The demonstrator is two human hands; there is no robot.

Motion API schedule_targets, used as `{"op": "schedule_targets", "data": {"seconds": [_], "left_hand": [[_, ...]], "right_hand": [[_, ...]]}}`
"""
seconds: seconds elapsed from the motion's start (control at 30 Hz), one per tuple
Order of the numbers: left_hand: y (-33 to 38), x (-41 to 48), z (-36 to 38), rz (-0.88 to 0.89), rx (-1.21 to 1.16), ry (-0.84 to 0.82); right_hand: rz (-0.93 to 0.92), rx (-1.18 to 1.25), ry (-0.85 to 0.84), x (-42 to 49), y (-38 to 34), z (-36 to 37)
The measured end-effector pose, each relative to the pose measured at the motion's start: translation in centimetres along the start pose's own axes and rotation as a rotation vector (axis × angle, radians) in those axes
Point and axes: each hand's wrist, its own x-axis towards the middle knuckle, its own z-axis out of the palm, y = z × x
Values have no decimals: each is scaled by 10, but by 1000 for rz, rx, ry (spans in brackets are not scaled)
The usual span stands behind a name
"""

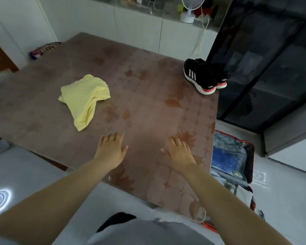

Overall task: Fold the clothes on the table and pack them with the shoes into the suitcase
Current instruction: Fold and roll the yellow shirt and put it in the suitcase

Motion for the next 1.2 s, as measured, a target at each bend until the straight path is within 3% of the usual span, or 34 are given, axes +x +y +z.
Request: {"op": "schedule_targets", "data": {"seconds": [0.37,0.53,0.77,0.93,1.07,1.2], "left_hand": [[-108,97,-18,-275,73,55],[-144,124,-28,-245,-185,59],[-38,125,-49,99,-385,99],[57,95,-54,328,-635,51],[97,82,-73,395,-826,1],[108,91,-86,454,-931,-142]], "right_hand": [[45,71,6,50,-36,18],[112,167,15,66,-55,21],[169,497,161,71,-55,-5],[69,577,64,53,-27,-28],[183,831,327,21,8,-41],[241,810,395,0,37,-57]]}}
